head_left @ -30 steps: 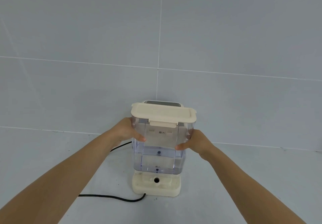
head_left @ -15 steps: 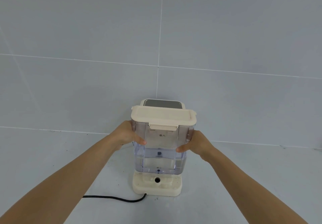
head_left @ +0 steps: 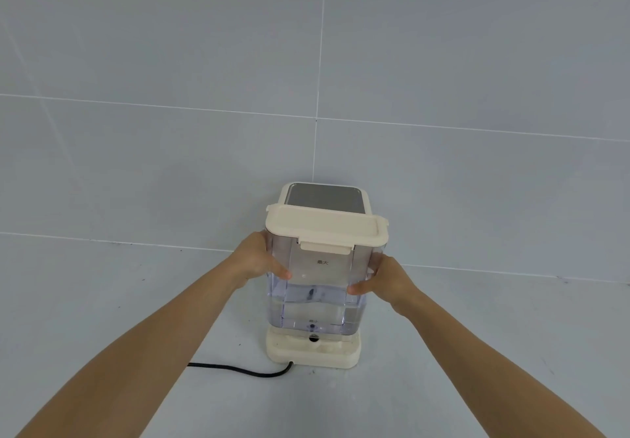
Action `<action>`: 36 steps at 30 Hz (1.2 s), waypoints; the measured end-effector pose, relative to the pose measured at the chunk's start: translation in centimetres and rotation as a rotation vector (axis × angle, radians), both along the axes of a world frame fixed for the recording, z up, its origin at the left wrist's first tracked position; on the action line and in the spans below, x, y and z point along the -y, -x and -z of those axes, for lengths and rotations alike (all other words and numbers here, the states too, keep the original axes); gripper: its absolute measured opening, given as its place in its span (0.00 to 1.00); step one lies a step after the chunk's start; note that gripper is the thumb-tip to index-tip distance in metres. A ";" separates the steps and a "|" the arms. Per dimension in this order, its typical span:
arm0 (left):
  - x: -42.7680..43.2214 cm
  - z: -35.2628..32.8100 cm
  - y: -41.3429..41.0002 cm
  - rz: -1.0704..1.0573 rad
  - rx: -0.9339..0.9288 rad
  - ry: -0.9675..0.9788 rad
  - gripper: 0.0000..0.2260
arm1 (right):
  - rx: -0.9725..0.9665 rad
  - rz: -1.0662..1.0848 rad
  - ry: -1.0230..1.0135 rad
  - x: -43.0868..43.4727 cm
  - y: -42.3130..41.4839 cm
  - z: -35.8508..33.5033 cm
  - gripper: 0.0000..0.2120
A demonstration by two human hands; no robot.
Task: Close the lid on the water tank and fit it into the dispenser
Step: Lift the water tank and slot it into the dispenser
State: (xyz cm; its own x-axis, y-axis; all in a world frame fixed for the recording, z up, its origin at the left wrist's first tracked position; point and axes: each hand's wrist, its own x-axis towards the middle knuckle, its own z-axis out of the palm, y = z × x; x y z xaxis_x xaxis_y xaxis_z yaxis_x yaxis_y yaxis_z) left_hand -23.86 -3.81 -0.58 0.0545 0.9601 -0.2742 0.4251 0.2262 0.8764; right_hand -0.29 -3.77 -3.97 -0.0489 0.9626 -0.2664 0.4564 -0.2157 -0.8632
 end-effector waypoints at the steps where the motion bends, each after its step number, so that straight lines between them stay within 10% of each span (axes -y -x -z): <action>1: 0.0 0.2 0.1 -0.003 -0.008 0.001 0.41 | 0.006 0.001 -0.001 0.0 0.0 0.2 0.34; 36: 0.3 4.4 0.2 0.045 -0.079 -0.019 0.36 | 0.122 0.003 0.024 0.3 0.3 3.4 0.35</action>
State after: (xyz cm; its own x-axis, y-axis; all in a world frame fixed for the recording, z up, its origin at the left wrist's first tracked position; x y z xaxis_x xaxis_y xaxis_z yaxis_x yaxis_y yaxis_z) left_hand -24.04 -4.11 -4.99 0.0768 0.9622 -0.2613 0.5021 0.1891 0.8439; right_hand -0.58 -4.03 -7.32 -0.0122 0.9559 -0.2935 0.5571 -0.2373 -0.7959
